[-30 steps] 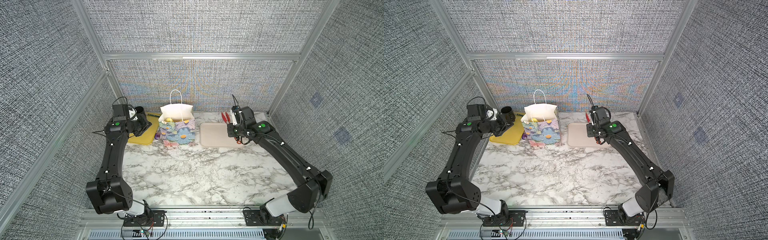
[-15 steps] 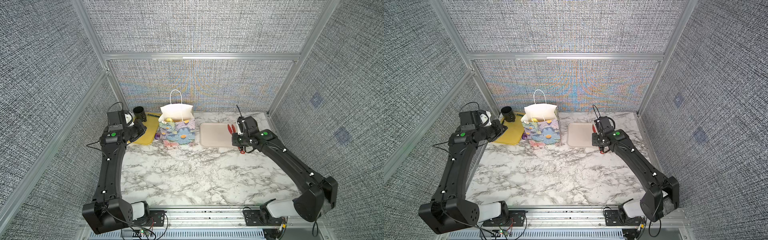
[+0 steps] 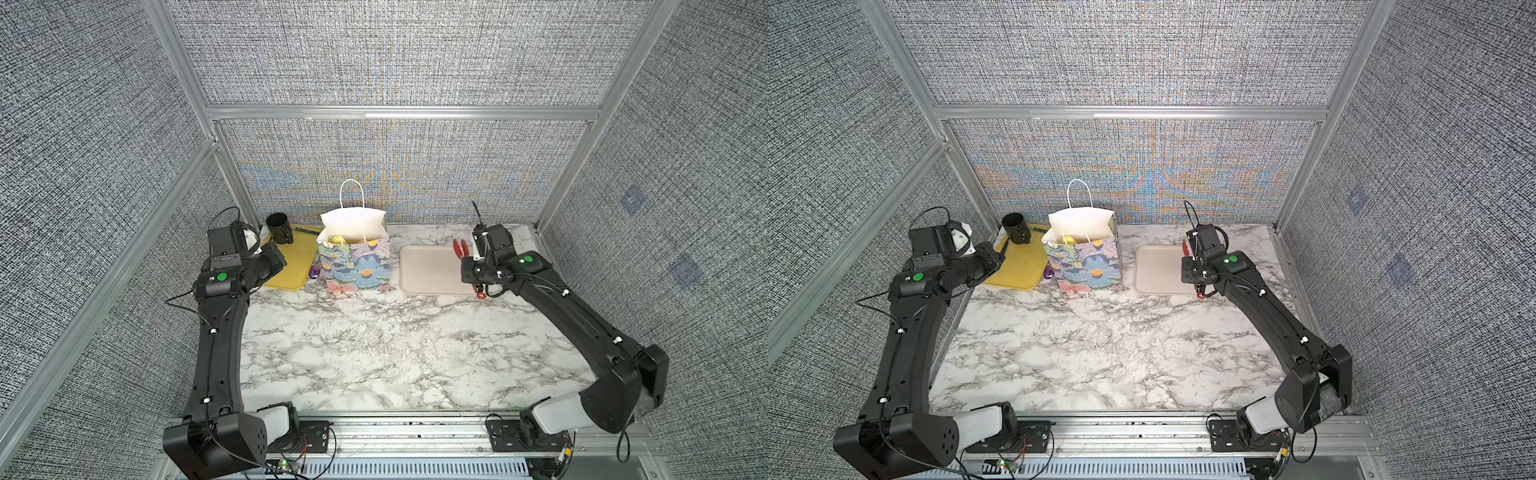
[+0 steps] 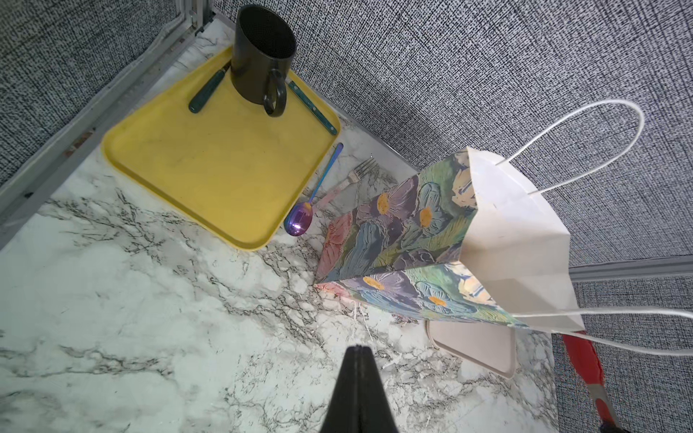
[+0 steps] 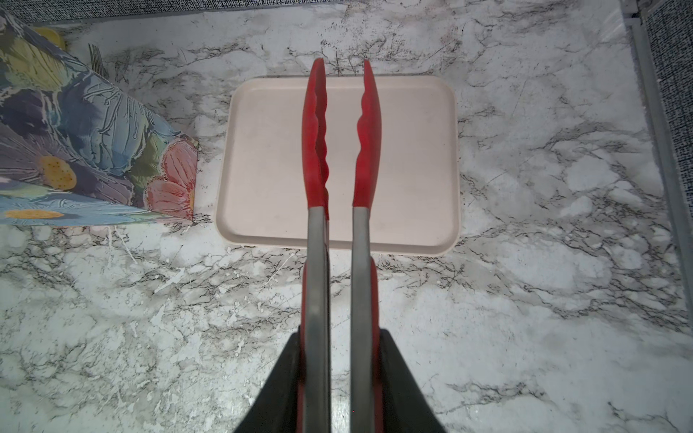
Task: Pack bread into a paper bag
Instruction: Place the clamp on the plate.
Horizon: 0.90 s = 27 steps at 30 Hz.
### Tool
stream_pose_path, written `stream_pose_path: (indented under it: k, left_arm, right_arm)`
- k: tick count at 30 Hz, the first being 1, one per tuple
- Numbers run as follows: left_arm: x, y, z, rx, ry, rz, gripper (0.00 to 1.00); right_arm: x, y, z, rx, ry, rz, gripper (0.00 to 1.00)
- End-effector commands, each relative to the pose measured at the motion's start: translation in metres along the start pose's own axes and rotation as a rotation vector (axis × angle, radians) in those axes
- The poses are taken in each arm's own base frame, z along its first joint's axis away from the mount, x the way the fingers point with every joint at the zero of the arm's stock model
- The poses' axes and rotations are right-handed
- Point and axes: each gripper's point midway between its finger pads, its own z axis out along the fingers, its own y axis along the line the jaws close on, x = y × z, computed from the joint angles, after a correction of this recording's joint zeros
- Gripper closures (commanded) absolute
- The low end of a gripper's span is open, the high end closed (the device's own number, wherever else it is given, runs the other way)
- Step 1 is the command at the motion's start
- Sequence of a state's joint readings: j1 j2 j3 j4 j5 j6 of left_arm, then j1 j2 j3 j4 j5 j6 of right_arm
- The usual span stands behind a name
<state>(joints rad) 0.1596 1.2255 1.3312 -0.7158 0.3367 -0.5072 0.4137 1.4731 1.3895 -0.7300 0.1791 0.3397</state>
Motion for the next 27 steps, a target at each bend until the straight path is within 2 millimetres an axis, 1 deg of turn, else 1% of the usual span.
stream_pose_path:
  k: [1, 6, 9, 11, 14, 18, 21, 22, 24, 25, 27]
  left_arm:
    - [-0.003, 0.002, -0.003, -0.016, -0.014, -0.001, 0.97]
    - [0.001, 0.002, -0.012, -0.032, -0.011, 0.004, 0.97]
    - [0.001, 0.005, -0.019, -0.048, -0.039, 0.011, 0.97]
    - [0.002, 0.007, -0.021, -0.058, -0.044, 0.006, 0.97]
    - [0.002, 0.005, -0.021, -0.057, -0.026, 0.005, 0.96]
    - [-0.003, 0.004, -0.027, -0.070, -0.044, 0.036, 0.96]
    - [-0.005, 0.009, -0.026, -0.095, -0.051, 0.068, 0.96]
    - [-0.005, 0.011, -0.027, -0.110, -0.054, 0.069, 0.96]
    - [-0.005, 0.013, -0.028, -0.117, -0.061, 0.072, 0.96]
    - [-0.006, 0.013, -0.028, -0.119, -0.065, 0.069, 0.96]
    - [-0.006, 0.015, -0.029, -0.126, -0.071, 0.058, 0.96]
  right_arm:
    - [-0.008, -0.001, 0.003, 0.018, -0.023, -0.020, 0.68]
    - [-0.002, -0.018, 0.021, 0.082, 0.005, -0.023, 0.68]
    - [-0.004, -0.029, 0.034, 0.099, 0.023, -0.008, 0.67]
    - [-0.006, -0.031, 0.040, 0.105, 0.022, -0.007, 0.67]
    - [-0.008, -0.029, 0.042, 0.088, -0.004, 0.002, 0.67]
    - [-0.006, -0.027, 0.042, 0.069, -0.016, -0.005, 0.68]
    - [-0.014, -0.025, 0.030, 0.045, -0.094, -0.023, 0.67]
    - [-0.016, -0.028, 0.026, 0.054, -0.125, -0.025, 0.67]
    - [-0.019, -0.034, 0.025, 0.082, -0.132, -0.035, 0.66]
    - [-0.018, -0.040, 0.026, 0.107, -0.117, -0.036, 0.66]
    - [-0.013, -0.044, 0.032, 0.128, -0.076, -0.046, 0.66]
